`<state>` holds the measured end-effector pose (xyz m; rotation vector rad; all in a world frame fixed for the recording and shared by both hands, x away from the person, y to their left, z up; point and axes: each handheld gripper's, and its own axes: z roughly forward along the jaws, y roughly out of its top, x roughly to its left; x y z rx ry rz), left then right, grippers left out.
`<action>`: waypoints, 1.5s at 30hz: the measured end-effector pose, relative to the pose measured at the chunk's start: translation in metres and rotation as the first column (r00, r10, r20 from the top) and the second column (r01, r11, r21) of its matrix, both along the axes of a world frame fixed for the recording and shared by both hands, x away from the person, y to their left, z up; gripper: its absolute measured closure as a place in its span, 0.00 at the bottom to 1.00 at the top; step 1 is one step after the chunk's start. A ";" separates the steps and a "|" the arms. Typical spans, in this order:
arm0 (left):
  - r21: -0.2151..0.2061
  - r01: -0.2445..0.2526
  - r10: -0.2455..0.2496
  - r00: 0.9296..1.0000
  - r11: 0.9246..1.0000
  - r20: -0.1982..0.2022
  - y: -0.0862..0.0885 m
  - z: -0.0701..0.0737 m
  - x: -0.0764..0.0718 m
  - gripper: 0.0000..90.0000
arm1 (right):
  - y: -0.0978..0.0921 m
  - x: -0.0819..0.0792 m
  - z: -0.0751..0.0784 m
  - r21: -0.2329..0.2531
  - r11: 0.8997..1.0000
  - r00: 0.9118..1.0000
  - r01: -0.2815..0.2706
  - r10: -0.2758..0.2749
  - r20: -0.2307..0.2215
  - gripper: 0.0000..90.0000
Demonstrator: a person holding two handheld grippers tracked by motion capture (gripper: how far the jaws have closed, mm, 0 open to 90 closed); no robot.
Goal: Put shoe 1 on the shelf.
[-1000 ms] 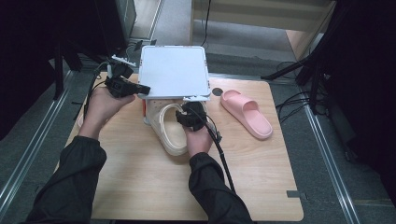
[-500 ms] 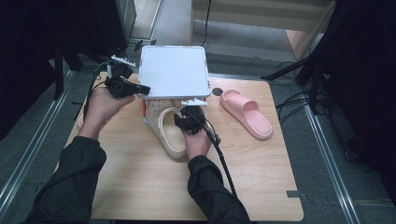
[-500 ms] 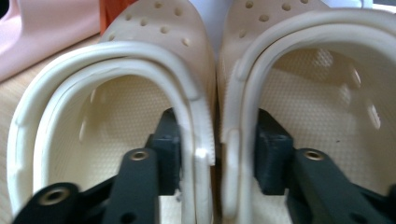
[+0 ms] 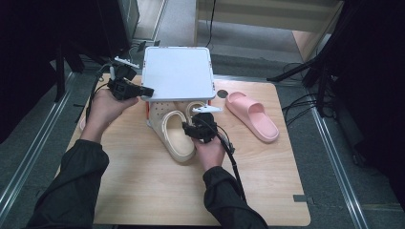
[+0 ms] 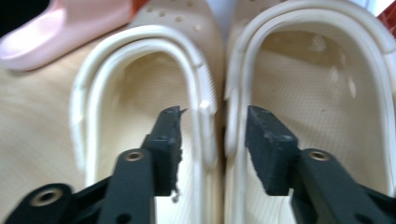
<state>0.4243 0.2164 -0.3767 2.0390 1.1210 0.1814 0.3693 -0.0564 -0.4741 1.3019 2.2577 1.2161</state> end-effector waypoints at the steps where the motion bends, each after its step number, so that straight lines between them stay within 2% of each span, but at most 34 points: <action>1: -0.001 -0.002 0.002 1.000 1.000 0.000 0.000 0.000 0.000 0.99 | -0.005 -0.007 0.003 0.013 1.000 1.000 -0.015 0.015 -0.003 0.67; 2: -0.001 -0.002 0.002 1.000 1.000 0.000 0.000 0.000 0.000 0.99 | -0.005 -0.007 0.003 0.013 1.000 1.000 -0.015 0.015 -0.003 0.67; 4: -0.003 -0.002 0.002 1.000 1.000 0.000 0.000 0.000 0.000 0.99 | -0.011 -0.018 0.005 0.018 0.999 0.999 -0.039 0.039 -0.009 0.75; 6: -0.003 -0.003 0.003 1.000 1.000 0.001 0.000 0.000 0.000 0.99 | -0.013 -0.021 0.005 0.020 0.999 0.999 -0.050 0.050 -0.011 0.78; 9: -0.004 -0.004 0.004 1.000 1.000 0.001 0.000 0.000 0.000 0.99 | -0.015 -0.031 0.005 0.027 0.996 0.997 -0.080 0.080 -0.014 0.88; 15: -0.002 -0.007 0.007 1.000 1.000 -0.002 0.000 0.000 0.000 0.99 | -0.018 -0.054 0.000 0.038 0.989 0.989 -0.141 0.142 -0.036 0.99; 21: 0.002 -0.010 0.010 1.000 1.000 0.000 0.000 0.000 0.000 1.00 | -0.021 -0.069 -0.006 0.042 0.985 0.984 -0.170 0.172 -0.055 1.00; 26: 0.003 -0.011 0.011 1.000 1.000 0.000 -0.001 0.000 -0.001 1.00 | -0.027 -0.080 -0.020 0.031 0.981 0.977 -0.191 0.193 -0.086 1.00; 35: -0.006 -0.013 0.013 1.000 1.000 -0.004 0.000 0.000 0.000 1.00 | -0.023 -0.084 -0.038 0.003 0.972 0.965 -0.235 0.234 -0.115 1.00; 39: -0.007 -0.012 0.012 1.000 1.000 -0.002 0.000 -0.001 -0.001 1.00 | -0.020 -0.083 -0.050 -0.016 0.972 0.966 -0.233 0.229 -0.117 1.00; 41: -0.007 -0.013 0.013 1.000 1.000 -0.002 0.000 0.000 -0.001 1.00 | -0.019 -0.082 -0.053 -0.002 0.974 0.968 -0.227 0.225 -0.115 1.00; 45: -0.007 -0.014 0.014 1.000 1.000 -0.004 -0.001 -0.001 -0.001 1.00 | -0.011 -0.081 -0.051 -0.002 0.973 0.969 -0.231 0.230 -0.088 1.00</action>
